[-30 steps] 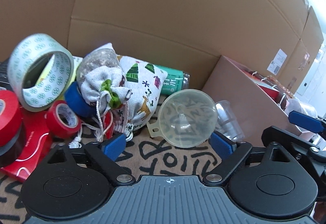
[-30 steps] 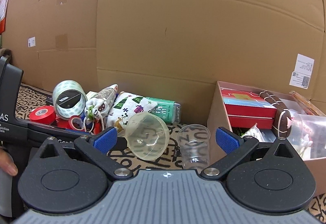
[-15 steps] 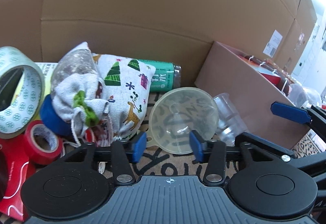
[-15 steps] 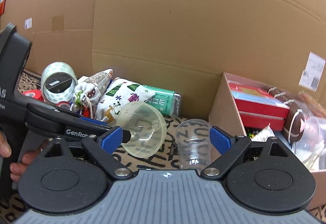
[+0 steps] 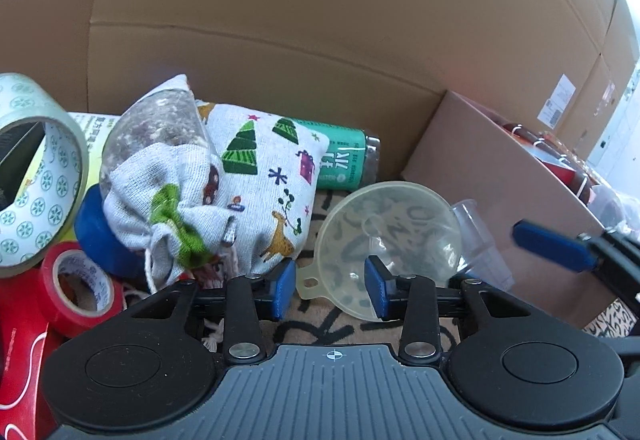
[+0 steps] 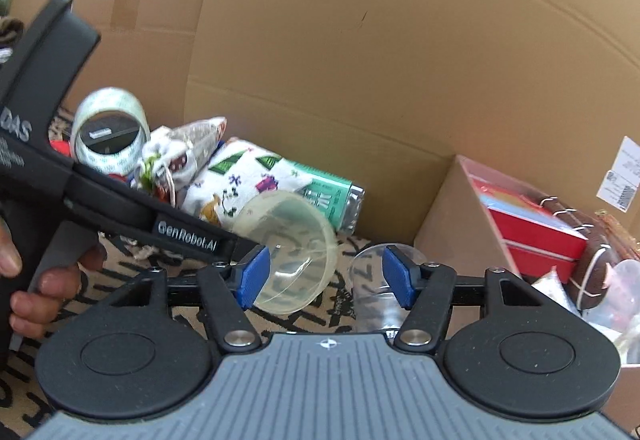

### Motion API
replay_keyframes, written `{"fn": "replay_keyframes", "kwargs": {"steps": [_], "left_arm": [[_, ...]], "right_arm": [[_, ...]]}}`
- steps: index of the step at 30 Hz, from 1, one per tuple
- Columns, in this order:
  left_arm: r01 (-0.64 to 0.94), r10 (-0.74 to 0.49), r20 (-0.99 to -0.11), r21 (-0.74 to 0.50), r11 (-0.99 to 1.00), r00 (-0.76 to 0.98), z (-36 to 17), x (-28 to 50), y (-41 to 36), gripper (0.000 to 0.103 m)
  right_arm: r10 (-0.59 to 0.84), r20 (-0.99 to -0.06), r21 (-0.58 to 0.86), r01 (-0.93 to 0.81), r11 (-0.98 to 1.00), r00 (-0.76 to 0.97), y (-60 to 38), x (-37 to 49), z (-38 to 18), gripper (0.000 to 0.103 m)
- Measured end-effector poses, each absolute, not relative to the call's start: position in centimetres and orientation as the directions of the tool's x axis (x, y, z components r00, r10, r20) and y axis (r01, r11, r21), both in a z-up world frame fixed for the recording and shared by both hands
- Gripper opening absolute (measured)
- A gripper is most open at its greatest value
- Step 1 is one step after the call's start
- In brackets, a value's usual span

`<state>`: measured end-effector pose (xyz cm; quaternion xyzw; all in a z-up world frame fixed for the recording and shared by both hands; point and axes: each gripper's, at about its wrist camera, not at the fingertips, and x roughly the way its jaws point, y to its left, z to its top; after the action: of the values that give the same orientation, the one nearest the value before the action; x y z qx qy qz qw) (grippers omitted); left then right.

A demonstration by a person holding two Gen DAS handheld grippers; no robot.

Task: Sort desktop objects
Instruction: 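Move the right tool to the clear funnel and close on its rim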

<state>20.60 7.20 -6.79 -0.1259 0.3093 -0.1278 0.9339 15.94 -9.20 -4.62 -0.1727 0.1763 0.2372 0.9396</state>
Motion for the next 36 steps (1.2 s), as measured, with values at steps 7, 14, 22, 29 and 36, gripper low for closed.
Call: {"fn": "replay_keyframes", "kwargs": {"steps": [7, 14, 22, 29, 36], "left_arm": [[0.164, -0.333, -0.547, -0.335, 0.928, 0.768, -6.9, 21.9, 7.2, 0.054], [0.166, -0.308, -0.563, -0.29, 0.943, 0.767, -7.2, 22.3, 7.0, 0.033], [0.169, -0.299, -0.583, -0.267, 0.949, 0.755, -7.4, 21.8, 7.0, 0.014], [0.174, -0.306, -0.559, -0.277, 0.945, 0.771, -7.4, 19.9, 6.5, 0.044], [0.197, -0.295, -0.543, -0.232, 0.953, 0.786, -6.4, 18.0, 5.7, 0.055]], "right_arm": [[0.386, -0.458, -0.208, -0.518, 0.829, 0.801, -8.3, 17.4, -6.0, 0.052], [0.347, -0.5, -0.169, -0.483, 0.859, 0.793, -8.2, 19.1, -7.2, 0.034], [0.352, -0.537, -0.108, -0.476, 0.872, 0.767, -9.2, 19.0, -7.3, 0.022], [0.385, -0.554, -0.043, -0.487, 0.872, 0.738, -10.7, 17.7, -6.8, 0.018], [0.411, -0.558, 0.004, -0.493, 0.87, 0.721, -11.6, 16.4, -6.4, 0.01]]}}
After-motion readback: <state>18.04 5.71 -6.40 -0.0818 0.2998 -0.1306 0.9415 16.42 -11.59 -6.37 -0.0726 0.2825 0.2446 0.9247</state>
